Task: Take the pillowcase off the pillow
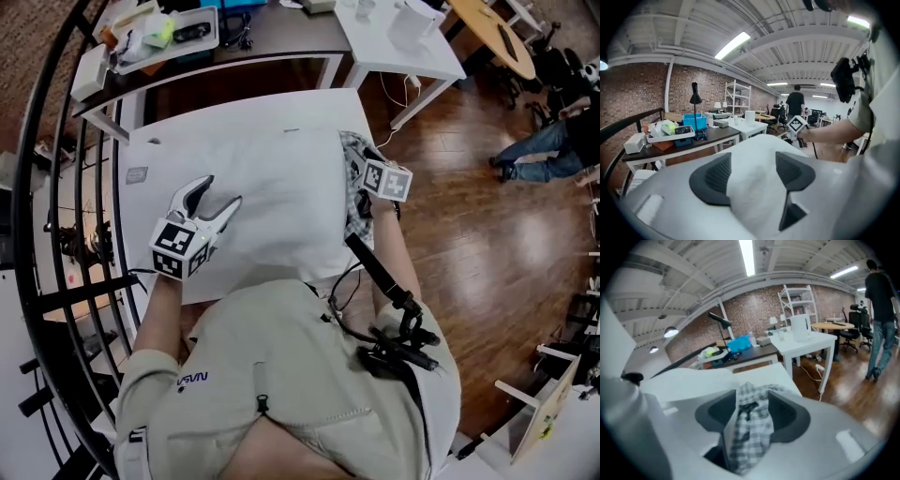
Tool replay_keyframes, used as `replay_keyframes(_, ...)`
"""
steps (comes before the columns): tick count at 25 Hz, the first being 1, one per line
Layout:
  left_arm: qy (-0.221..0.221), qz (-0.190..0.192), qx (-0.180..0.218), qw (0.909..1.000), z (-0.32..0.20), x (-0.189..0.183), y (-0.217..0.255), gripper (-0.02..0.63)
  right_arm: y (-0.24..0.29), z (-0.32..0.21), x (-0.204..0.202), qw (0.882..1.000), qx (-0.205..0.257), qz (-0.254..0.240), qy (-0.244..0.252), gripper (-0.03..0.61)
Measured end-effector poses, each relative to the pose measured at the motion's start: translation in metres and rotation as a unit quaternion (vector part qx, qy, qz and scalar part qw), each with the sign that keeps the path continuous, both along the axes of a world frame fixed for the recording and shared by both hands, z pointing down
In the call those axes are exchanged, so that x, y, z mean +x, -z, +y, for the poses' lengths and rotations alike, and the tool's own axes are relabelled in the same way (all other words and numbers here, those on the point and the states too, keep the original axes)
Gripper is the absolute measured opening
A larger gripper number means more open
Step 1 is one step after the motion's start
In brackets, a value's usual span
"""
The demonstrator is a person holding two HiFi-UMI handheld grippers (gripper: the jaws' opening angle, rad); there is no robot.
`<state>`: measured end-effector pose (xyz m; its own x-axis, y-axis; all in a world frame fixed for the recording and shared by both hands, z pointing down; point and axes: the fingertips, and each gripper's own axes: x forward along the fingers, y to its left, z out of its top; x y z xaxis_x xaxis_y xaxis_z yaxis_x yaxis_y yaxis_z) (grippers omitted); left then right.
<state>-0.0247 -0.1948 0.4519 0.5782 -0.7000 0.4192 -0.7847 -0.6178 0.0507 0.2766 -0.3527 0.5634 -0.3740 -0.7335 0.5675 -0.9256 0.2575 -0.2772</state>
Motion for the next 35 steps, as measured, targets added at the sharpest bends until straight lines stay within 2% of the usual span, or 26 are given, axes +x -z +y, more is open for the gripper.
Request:
replay_keyframes(2, 0.036, 0.004, 0.028, 0.9989, 0.014, -0.029, 0.023, 0.331, 0.031, 0.042, -0.017, 0.998, 0.040, -0.032, 0.032, 0.229)
replay_keyframes(4, 0.099, -0.001, 0.025, 0.9948, 0.033, -0.080, 0.022, 0.339, 0.052, 0.090, -0.037, 0.995, 0.063, -0.042, 0.070, 0.290)
replay_keyframes(5, 0.139, -0.003, 0.008, 0.9903, 0.045, -0.111, 0.011, 0.346, 0.053, 0.113, -0.046, 0.993, 0.065, -0.040, 0.088, 0.315)
replay_keyframes(7, 0.218, -0.003, -0.046, 0.9749, 0.072, -0.172, -0.027, 0.371, 0.038, 0.148, -0.065, 0.992, 0.046, -0.039, 0.114, 0.353)
replay_keyframes(9, 0.259, 0.000, -0.108, 0.9598, 0.094, -0.209, -0.074, 0.388, 0.012, 0.163, -0.081, 0.992, 0.017, -0.045, 0.112, 0.356)
replay_keyframes(11, 0.249, 0.005, -0.147, 0.9573, 0.099, -0.212, -0.110, 0.387, -0.009, 0.164, -0.091, 0.994, -0.001, -0.038, 0.098, 0.331)
replay_keyframes(12, 0.235, 0.016, -0.155, 0.9596, 0.096, -0.205, -0.120, 0.351, -0.012, 0.162, -0.093, 0.995, -0.003, -0.027, 0.092, 0.292)
replay_keyframes(14, 0.220, 0.049, -0.143, 0.9637, 0.084, -0.192, -0.116, 0.199, -0.004, 0.155, -0.094, 0.997, 0.006, -0.010, 0.080, 0.199)
replay_keyframes(16, 0.224, 0.073, -0.106, 0.9659, 0.075, -0.185, -0.094, 0.051, 0.016, 0.146, -0.092, 0.997, 0.030, 0.002, 0.065, 0.112)
replay_keyframes(17, 0.224, 0.075, -0.089, 0.9677, 0.072, -0.182, -0.083, 0.017, 0.027, 0.141, -0.091, 0.997, 0.044, 0.012, 0.059, 0.084)
replay_keyframes(20, 0.208, 0.063, -0.053, 0.9747, 0.071, -0.171, -0.055, 0.014, 0.054, 0.127, -0.086, 0.995, 0.077, 0.042, 0.043, 0.044)
replay_keyframes(25, 0.179, 0.075, 0.014, 0.9809, 0.065, -0.153, 0.000, 0.012, 0.096, 0.111, -0.071, 0.989, 0.126, 0.073, 0.015, 0.034)
replay_keyframes(28, 0.160, 0.079, 0.038, 0.9832, 0.059, -0.137, 0.013, 0.013, 0.100, 0.104, -0.053, 0.988, 0.134, 0.077, -0.005, 0.034)
replay_keyframes(29, 0.155, 0.079, 0.033, 0.9842, 0.057, -0.132, 0.009, 0.014, 0.095, 0.102, -0.047, 0.988, 0.131, 0.078, -0.009, 0.034)
replay_keyframes(31, 0.150, 0.072, -0.005, 0.9861, 0.053, -0.127, -0.017, 0.015, 0.071, 0.097, -0.039, 0.991, 0.104, 0.085, -0.008, 0.045)
replay_keyframes(32, 0.153, 0.067, -0.033, 0.9855, 0.053, -0.127, -0.035, 0.024, 0.055, 0.095, -0.036, 0.993, 0.080, 0.086, -0.006, 0.077)
replay_keyframes(33, 0.161, 0.062, -0.057, 0.9833, 0.056, -0.130, -0.051, 0.063, 0.041, 0.095, -0.031, 0.995, 0.054, 0.085, -0.007, 0.134)
replay_keyframes(34, 0.176, 0.061, -0.071, 0.9800, 0.063, -0.136, -0.061, 0.120, 0.033, 0.098, -0.026, 0.995, 0.036, 0.088, -0.013, 0.191)
replay_keyframes(35, 0.198, 0.062, -0.071, 0.9757, 0.071, -0.146, -0.063, 0.146, 0.033, 0.103, -0.020, 0.994, 0.032, 0.100, -0.021, 0.221)
